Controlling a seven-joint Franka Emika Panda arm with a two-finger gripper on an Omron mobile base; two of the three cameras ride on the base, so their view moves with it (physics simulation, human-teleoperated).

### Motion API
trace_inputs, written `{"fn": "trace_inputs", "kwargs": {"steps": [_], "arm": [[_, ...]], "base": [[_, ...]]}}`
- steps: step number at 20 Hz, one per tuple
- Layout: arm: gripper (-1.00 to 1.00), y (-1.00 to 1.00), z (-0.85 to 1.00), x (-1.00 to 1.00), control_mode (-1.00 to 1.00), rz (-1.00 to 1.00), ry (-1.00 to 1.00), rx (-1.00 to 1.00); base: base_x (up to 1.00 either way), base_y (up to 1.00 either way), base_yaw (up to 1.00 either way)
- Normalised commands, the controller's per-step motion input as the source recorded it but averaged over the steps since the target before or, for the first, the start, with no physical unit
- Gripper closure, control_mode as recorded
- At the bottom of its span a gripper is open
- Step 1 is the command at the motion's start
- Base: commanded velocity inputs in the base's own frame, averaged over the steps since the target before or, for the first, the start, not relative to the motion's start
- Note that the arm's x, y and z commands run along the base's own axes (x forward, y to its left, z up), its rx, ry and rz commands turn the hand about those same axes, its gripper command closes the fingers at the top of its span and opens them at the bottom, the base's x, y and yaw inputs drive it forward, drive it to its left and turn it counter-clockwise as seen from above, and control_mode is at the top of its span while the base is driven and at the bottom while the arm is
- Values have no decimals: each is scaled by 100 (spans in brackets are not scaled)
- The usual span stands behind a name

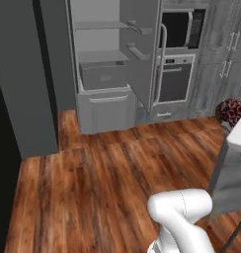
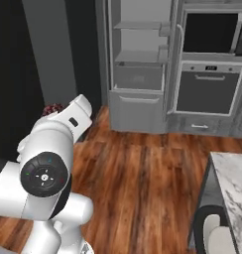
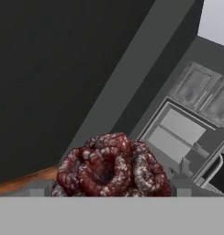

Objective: Take the cake and cupcake from the fridge and place them on the empty tray on the dining counter.

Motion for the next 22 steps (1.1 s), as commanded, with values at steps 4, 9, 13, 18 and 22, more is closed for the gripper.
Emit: {"fn": "trace_inputs", "kwargs": {"steps": [4,9,13,18,22], "arm": [[100,0,0,0,100,0,0,0],[100,0,0,0,100,0,0,0],[100,0,0,0,100,0,0,0],[100,0,0,0,100,0,0,0],[100,0,0,0,100,0,0,0]], "base": [[-100,0,-23],[-100,0,-18],[-99,0,-23],[-82,0,-41],[-61,0,-49]]}}
